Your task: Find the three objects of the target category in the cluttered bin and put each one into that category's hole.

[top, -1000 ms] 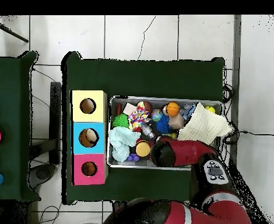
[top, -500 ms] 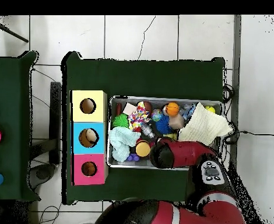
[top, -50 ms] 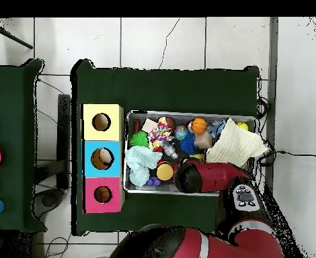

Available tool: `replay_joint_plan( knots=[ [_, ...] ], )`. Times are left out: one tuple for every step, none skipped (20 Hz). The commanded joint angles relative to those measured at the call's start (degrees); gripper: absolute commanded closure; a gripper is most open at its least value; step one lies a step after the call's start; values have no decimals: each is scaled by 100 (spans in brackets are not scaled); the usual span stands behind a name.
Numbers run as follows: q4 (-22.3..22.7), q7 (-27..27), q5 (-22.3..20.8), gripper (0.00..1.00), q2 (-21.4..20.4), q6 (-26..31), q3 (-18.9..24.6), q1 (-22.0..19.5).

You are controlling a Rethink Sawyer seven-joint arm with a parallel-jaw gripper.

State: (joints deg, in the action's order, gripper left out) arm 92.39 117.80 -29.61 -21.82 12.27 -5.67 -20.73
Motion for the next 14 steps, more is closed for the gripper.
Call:
replay_joint_plan(
  knots=[
    [-129,382,-64,0,828,-126,174,-230],
    [-118,382,-71,100,823,-162,188,-246],
    [-99,353,-39,100,800,-147,276,-327],
    [-80,360,-33,100,791,-184,297,-346],
    [-58,368,-19,100,779,-234,352,-393],
    [-55,370,-31,100,773,-265,357,-390],
    [-60,398,-64,100,769,-384,343,-364],
    [-44,409,-55,100,758,-401,355,-368],
    [10,463,-32,100,738,-516,396,-407],
    [55,489,0,100,722,-550,441,-450],
    [139,483,48,100,637,-484,505,-489],
    [183,493,56,100,557,-474,494,-459],
    [282,512,66,100,375,-479,501,-400],
    [384,517,102,100,247,-442,558,-418]
  ],
)
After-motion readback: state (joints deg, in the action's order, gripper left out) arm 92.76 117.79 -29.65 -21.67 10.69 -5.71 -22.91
